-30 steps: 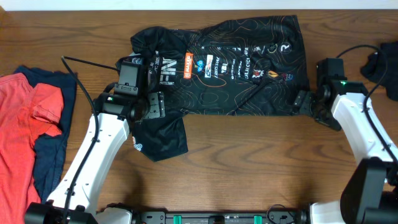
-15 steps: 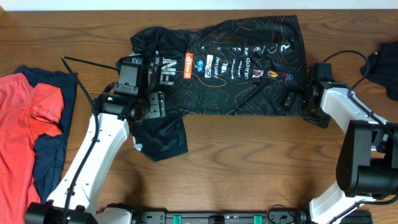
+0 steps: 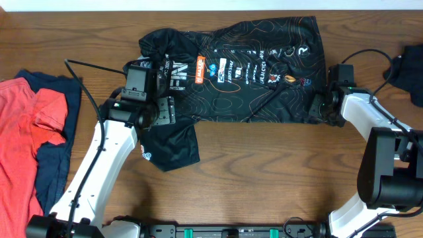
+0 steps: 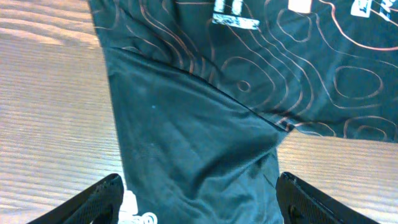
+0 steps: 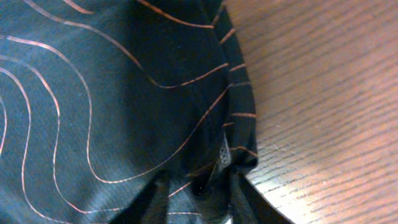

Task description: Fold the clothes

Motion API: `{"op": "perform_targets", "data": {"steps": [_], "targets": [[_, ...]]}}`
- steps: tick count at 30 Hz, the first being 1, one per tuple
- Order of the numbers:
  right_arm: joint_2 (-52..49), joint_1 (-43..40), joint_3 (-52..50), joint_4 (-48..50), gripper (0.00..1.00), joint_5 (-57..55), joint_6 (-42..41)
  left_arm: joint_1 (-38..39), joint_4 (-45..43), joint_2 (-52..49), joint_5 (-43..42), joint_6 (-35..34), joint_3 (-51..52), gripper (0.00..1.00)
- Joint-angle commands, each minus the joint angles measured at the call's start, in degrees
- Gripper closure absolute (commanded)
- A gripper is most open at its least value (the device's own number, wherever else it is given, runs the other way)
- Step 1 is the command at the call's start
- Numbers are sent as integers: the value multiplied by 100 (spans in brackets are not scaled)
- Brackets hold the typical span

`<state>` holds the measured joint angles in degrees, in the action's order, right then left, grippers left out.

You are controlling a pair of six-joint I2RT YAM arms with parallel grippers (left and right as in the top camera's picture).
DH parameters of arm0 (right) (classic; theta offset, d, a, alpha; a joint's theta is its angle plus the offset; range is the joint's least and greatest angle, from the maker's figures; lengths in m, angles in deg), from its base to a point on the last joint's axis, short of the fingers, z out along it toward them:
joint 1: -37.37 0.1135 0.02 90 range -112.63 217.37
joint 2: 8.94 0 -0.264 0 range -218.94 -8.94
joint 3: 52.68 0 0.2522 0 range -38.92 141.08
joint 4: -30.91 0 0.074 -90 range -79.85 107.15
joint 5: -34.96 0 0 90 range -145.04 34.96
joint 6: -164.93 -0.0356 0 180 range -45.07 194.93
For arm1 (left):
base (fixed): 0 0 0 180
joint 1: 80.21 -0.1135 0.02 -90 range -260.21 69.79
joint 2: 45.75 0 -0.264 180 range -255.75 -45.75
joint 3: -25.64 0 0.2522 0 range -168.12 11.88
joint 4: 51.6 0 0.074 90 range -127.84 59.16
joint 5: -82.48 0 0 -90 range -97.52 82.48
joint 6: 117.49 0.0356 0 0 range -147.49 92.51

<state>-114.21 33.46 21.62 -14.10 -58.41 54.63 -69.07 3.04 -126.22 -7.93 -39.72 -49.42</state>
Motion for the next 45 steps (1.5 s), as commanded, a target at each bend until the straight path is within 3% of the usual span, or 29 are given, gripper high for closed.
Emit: {"op": "perform_targets", "data": {"steps": [1, 2, 3, 6, 7, 8, 10, 14, 21, 27, 29, 31, 32, 38, 39, 42, 45], "targets": [[-48, 22, 9, -13, 92, -17, -42, -155, -31, -17, 385, -55, -4, 20], [-48, 22, 9, -24, 99, -20, -42, -208, -55, -22, 393, -55, -4, 20], [-50, 22, 9, -35, 99, -20, -44, -262, -74, -28, 391, -59, -4, 21], [-50, 22, 9, -68, 99, -22, -52, -457, -127, -109, 396, -76, 24, 50], [-50, 22, 9, -83, 99, -22, -68, -546, -157, -164, 413, -83, 63, 57], [-48, 22, 9, -94, 99, -22, -66, -651, -203, -240, 413, -129, 129, 57], [-48, 22, 9, -125, 99, -22, -66, -811, -245, -398, 411, -275, 223, 33], [-48, 22, 9, -238, 99, -24, -61, -1058, -448, -986, 278, -433, 422, 16], [-48, 22, 9, -422, 99, -26, -39, -1086, -1152, -2044, -229, -374, 494, 16], [-48, 22, 9, -520, 99, -24, -42, -1086, -1316, -2146, -452, -374, 494, 16], [-48, 22, 9, -522, 99, -24, -42, -1086, -1331, -2149, -455, -372, 494, 23], [-48, 22, 9, -540, 99, -24, -42, -1086, -1405, -2157, -455, -374, 494, 41], [-48, 22, 9, -546, 99, -24, -42, -1086, -1451, -2170, -457, -374, 494, 45], [-48, 22, 9, -649, 99, -26, -31, -1086, -1690, -2260, -457, -376, 494, 39], [-48, 22, 9, -658, 99, -26, -17, -1086, -1714, -2264, -459, -376, 494, 47], [-48, 22, 9, -680, 99, -24, -20, -1086, -1744, -2264, -459, -382, 494, 89], [-48, 22, 9, -691, 99, -24, -20, -1086, -1746, -2264, -455, -400, 494, 94]]}}
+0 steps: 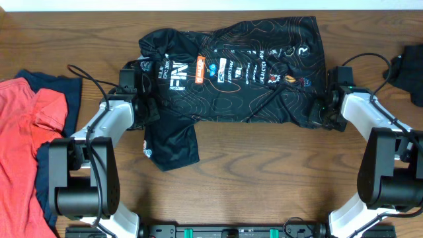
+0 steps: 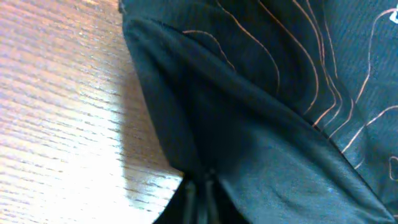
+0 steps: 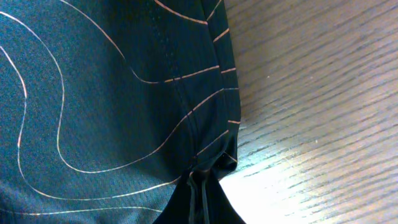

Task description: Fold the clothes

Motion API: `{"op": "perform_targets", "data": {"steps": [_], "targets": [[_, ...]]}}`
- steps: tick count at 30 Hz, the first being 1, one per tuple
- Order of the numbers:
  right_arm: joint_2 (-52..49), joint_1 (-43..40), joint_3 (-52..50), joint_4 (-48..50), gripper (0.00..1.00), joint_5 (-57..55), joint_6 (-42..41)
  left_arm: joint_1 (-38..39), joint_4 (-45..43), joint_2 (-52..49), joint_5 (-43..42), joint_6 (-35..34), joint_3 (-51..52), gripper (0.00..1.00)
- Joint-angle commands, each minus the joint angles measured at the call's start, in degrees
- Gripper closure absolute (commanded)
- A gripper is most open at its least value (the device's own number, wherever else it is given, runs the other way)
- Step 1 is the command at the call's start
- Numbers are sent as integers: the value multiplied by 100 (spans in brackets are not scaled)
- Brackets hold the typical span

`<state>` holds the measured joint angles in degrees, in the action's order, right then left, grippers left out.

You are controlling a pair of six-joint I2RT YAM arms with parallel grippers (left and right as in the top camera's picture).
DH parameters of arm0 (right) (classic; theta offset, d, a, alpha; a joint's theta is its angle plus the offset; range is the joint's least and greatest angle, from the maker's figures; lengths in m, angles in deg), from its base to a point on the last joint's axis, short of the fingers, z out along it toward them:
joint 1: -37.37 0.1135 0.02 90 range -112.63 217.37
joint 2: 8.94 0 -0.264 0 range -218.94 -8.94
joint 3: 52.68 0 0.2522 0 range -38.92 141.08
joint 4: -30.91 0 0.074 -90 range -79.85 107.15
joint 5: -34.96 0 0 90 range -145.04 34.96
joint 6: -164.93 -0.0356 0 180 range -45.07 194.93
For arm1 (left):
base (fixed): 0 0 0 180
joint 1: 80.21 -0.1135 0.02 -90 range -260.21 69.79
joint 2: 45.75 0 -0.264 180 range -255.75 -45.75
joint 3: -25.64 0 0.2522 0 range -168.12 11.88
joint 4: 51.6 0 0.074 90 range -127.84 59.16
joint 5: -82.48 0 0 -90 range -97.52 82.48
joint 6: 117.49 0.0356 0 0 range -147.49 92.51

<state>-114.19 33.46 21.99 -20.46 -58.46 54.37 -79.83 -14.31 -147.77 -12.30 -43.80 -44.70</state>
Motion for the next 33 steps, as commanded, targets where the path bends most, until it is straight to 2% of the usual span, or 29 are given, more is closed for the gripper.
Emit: {"op": "perform_targets", "data": {"steps": [1, 12, 25, 33], "targets": [[-50, 22, -28, -55, 99, -20, 4, -11, -9, -109, -17, 9, 22, 94], [330, 15, -22, -59, 99, -282, 7, -9, 299, 229, -17, -181, 20, 94], [2371, 22, -22, -308, 99, -282, -96, 35, 911, 3261, -17, -181, 20, 94], [3034, 22, -22, -706, 99, -317, -262, 35, 1790, 4271, -22, -190, 20, 94]]}}
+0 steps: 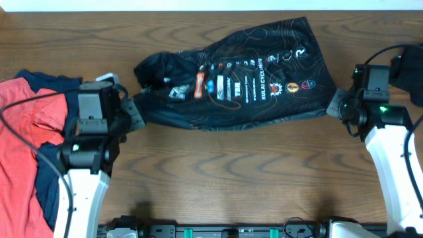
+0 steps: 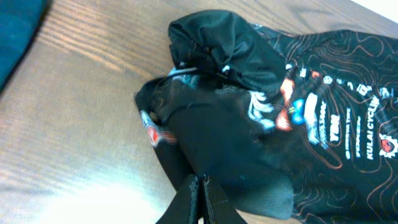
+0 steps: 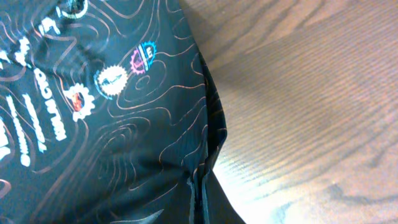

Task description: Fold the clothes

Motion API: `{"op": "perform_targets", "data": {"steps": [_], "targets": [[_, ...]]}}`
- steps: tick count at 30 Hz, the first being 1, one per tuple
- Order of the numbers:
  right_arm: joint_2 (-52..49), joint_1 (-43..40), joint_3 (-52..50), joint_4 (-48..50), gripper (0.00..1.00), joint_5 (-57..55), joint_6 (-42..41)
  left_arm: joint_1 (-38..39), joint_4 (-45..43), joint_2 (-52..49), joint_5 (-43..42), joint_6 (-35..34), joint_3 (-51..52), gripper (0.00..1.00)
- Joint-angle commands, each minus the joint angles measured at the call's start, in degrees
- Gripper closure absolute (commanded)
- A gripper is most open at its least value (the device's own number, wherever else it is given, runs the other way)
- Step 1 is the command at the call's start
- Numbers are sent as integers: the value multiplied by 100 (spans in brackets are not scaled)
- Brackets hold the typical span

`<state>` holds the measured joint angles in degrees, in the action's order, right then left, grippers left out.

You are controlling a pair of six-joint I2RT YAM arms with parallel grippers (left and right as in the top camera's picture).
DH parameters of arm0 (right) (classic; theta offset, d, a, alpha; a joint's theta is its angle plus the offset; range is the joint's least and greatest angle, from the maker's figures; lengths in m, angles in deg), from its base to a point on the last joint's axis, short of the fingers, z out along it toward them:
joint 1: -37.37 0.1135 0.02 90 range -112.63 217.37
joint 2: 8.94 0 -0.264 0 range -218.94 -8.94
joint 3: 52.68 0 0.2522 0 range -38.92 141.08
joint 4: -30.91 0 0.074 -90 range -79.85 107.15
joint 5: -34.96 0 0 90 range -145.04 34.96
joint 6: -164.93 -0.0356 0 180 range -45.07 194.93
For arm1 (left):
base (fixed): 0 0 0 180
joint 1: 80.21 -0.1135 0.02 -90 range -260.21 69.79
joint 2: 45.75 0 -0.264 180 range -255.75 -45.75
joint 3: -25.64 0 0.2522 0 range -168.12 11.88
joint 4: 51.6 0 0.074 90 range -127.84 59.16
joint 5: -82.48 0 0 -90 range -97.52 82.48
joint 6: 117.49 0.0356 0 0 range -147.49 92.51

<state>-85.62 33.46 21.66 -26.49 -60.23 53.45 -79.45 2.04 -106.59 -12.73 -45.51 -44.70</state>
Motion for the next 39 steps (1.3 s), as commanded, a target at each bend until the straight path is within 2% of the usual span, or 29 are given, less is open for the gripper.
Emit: {"op": "perform_targets", "data": {"steps": [1, 5, 16, 22, 27, 33, 39], "targets": [[216, 22, 11, -184, 99, -144, -234, 4, 247, 192, 2, -57, 20, 94], [389, 22, 11, -538, 99, -232, -472, 122, 557, 306, -39, -79, 20, 94], [977, 142, 11, -1484, 99, -323, -981, 831, 1178, 323, -188, -697, 22, 94], [984, 356, -42, -2208, 99, -315, -1611, 1001, 1281, 323, -166, -767, 22, 94], [994, 380, -46, -2424, 99, -527, -2153, 1001, 1272, 323, -55, -761, 22, 94], [994, 251, -46, -2643, 99, -973, -2830, 1001, 1327, 280, -15, -758, 48, 94], [994, -273, -46, -2935, 99, -1106, -3161, 1001, 1329, 278, -15, -761, 199, 94]]}}
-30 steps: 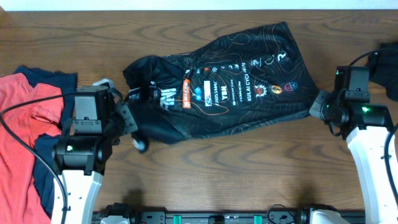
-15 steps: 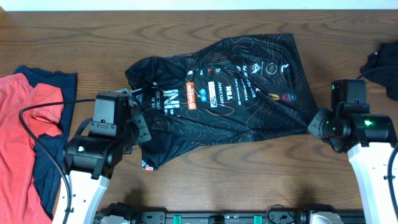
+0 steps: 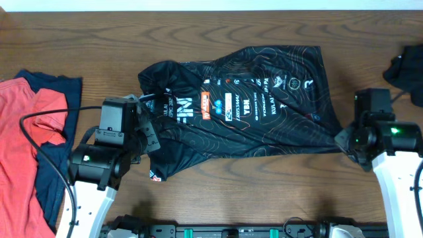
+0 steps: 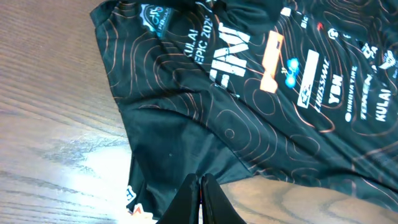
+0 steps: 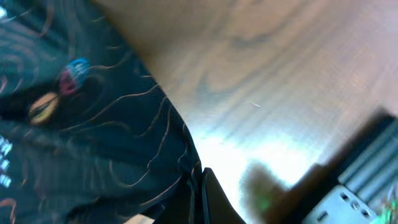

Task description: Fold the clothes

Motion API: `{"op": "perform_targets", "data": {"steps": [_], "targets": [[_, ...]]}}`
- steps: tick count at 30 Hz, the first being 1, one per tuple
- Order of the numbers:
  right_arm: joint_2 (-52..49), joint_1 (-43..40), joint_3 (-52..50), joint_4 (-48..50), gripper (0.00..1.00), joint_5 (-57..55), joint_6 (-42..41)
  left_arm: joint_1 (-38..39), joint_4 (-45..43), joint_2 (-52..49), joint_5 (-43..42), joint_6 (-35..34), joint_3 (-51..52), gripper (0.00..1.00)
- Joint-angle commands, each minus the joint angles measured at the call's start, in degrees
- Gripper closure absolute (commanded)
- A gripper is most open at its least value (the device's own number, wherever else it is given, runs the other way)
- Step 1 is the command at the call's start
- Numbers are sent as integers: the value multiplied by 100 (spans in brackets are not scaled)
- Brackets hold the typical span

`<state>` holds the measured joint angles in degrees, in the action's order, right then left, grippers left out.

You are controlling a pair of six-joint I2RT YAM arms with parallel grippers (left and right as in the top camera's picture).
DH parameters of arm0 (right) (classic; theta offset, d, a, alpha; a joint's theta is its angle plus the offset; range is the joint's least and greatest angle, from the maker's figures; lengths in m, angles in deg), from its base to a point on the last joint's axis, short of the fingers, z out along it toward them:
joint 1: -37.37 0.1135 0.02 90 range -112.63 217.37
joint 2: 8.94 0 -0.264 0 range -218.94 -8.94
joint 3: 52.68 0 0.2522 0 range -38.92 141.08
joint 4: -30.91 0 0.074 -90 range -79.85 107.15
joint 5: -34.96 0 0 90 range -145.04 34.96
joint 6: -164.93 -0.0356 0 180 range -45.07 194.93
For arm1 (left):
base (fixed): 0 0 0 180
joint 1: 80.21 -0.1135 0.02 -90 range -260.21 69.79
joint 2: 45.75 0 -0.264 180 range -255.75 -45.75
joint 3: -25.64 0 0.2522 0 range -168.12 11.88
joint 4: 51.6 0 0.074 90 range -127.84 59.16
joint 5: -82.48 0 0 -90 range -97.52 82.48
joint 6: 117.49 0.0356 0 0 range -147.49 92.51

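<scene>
A black jersey (image 3: 244,106) with orange contour lines and sponsor logos lies spread across the middle of the table. My left gripper (image 3: 147,137) is shut on the jersey's near left edge by the sleeve; the left wrist view shows its fingertips (image 4: 200,182) pinched together on the dark cloth (image 4: 186,137). At the jersey's near right corner my right gripper (image 3: 343,140) is shut on the hem, and the right wrist view shows the fabric (image 5: 124,137) gathered into the closed gripper (image 5: 199,177).
A red shirt (image 3: 23,132) lies on a navy garment (image 3: 56,165) at the table's left edge. Another dark garment (image 3: 408,73) sits at the far right edge. The table's front rail (image 3: 231,231) runs just below both arms.
Both grippers, still shut on the jersey, have come toward the front of the table, the left one also to the right. The jersey lies flatter and wider, its left sleeve showing again.
At first my left gripper hung open over the left sleeve and the right fingers straddled the right hem. Then both were shut on the jersey's edges. Then the jersey was stretched between them farther back, bunched at the left. Now it lies spread nearer the front.
</scene>
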<state>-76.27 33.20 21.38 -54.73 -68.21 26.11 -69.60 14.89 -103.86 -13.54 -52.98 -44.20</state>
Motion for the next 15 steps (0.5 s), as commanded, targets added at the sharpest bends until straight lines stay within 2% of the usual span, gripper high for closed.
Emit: {"op": "perform_targets", "data": {"steps": [1, 7, 14, 15], "targets": [[59, -369, -17, -197, 99, -297, -474, 15, 59, 2, 66, -13, 162, 94], [116, -850, -20, -450, 99, -310, -378, 15, 79, 2, 68, -11, 166, 94], [144, -852, -17, -411, 98, -291, -160, 15, 35, 2, 70, -9, 166, 94], [144, -852, -20, -393, 74, -291, -81, 13, 24, 2, 70, -9, 164, 94]]}}
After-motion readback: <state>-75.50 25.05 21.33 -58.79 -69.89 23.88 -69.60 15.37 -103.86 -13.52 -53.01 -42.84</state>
